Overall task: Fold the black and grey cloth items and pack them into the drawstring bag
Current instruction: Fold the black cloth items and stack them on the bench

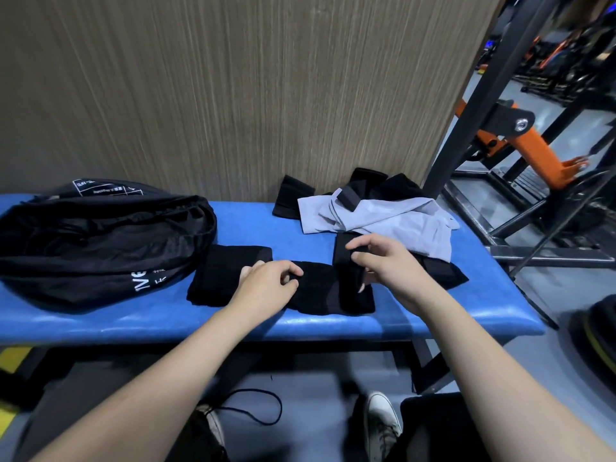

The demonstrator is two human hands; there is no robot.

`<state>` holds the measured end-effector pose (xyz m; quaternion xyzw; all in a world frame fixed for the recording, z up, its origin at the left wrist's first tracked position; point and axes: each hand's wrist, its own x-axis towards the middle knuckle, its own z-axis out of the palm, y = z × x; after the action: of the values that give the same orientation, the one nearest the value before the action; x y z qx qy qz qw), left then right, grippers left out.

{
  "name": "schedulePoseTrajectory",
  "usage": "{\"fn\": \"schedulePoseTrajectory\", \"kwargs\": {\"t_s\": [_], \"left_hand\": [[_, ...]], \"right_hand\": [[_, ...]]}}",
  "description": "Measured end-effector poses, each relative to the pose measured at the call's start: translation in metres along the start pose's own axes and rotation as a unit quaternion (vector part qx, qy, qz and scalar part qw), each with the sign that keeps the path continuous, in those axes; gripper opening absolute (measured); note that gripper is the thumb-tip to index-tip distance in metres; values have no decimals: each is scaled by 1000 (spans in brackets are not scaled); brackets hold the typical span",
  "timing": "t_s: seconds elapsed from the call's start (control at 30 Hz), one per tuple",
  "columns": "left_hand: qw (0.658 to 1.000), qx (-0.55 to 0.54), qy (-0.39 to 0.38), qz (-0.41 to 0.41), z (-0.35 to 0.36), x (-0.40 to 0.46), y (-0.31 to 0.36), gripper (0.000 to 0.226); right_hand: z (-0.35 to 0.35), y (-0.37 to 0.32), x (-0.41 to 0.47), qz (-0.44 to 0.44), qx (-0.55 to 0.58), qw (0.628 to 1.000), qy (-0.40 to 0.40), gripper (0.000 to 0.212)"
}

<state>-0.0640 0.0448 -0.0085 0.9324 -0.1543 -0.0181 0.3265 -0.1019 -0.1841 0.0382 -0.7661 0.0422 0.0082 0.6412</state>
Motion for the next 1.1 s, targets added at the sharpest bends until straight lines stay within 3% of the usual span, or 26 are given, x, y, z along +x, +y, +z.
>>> {"fn": "schedulePoseTrajectory", "kwargs": {"t_s": [0.23,0.4,0.5,0.6,0.7,0.8,0.93,1.1], "left_hand": [[1000,12,-1,13,-2,-2,-1,22],[1000,-12,2,8,-5,-4,2,30],[1000,-18,-4,13,-5,-6,2,34],[1000,3,-4,17,-2,-5,2,38],[999,39,1,22,-1,-4,6,38],[998,64,8,27,3,-3,11,40],[998,38,15,48,8,-1,18,35],[991,-123,4,45,2,2,29,30]], "right_hand": [[43,1,11,0,-38,996,-76,19],[54,9,16,-2,-118,984,-133,42],[53,9,15,-16,-105,987,-122,40],[41,7,15,-23,-89,994,-56,27],[18,12,15,-29,-226,974,9,20],[-2,20,8,-11,-366,931,-11,32],[-6,28,0,16,-307,951,-37,49],[0,28,0,-13,-159,987,8,59]]}}
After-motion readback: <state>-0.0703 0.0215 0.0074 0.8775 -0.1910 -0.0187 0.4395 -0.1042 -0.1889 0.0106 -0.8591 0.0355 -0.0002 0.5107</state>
